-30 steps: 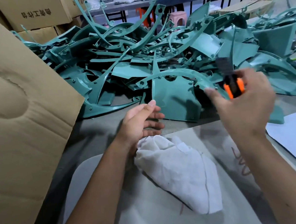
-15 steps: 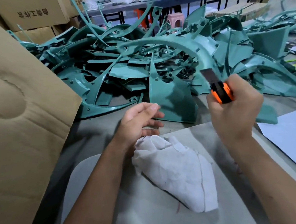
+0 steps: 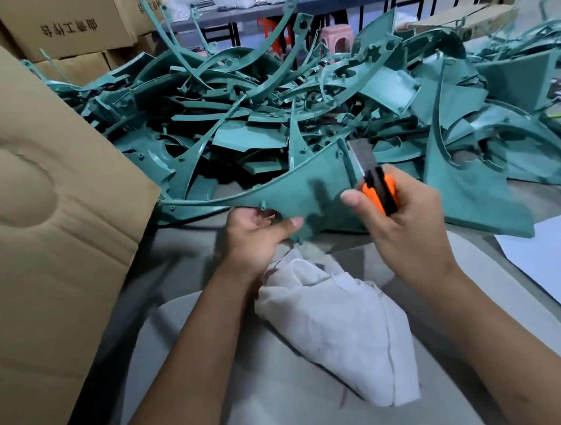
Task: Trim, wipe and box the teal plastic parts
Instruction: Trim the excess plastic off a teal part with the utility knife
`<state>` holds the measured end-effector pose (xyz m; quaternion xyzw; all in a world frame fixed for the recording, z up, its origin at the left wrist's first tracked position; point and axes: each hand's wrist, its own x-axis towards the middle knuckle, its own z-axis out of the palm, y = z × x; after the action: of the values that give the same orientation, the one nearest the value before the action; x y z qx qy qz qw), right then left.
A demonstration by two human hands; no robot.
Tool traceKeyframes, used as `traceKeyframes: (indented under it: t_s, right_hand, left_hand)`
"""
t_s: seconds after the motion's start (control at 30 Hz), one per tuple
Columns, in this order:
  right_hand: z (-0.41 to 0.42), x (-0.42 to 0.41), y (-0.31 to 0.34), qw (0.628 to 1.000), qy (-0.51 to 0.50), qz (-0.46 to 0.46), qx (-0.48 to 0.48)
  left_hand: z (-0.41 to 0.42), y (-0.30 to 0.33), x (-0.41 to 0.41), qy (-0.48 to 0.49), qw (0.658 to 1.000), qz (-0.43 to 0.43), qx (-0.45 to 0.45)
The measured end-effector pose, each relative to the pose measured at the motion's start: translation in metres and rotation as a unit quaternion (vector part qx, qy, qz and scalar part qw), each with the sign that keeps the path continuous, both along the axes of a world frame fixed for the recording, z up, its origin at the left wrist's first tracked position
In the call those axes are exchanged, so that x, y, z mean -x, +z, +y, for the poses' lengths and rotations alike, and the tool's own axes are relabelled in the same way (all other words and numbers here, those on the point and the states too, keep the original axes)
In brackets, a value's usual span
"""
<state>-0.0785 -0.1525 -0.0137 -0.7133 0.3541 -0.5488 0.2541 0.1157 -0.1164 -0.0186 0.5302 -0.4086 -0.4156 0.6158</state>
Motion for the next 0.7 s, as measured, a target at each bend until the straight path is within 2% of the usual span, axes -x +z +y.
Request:
traceKeyframes:
  t_s: [0.1,0.2,0.3,0.4,0.57,0.7]
  right_hand:
    - [0.002,0.003,0.006,0.999,-0.033,0.021,0.021]
    - [0.013,-0.001,0.011,0.994,-0.019,0.062,0.09]
    - [0.023,-0.009,0.012,0.983,-0.015,0.103,0.149]
    - [0.026,-0.014,0.01,0.976,-0.033,0.161,0.145]
    - [0.021,-0.006,0.014,0.975,-0.109,0.144,0.133]
    - [0.006,0.012,0.016,0.962,-0.212,0.148,0.088]
  left_hand:
    - [0.0,0.0,0.002,0.038,0.996,-0.045,0.071]
    - [0.0,0.002,0.007,0.014,0.992,-0.052,0.113]
    - [0.0,0.002,0.015,0.005,0.99,-0.119,0.079]
    - [0.001,-0.002,0.021,-0.001,0.974,-0.224,0.017]
    - [0.001,-0.003,0.021,-0.02,0.99,-0.135,0.034]
    - [0.001,-0.005,0.02,0.012,0.99,-0.14,0.02]
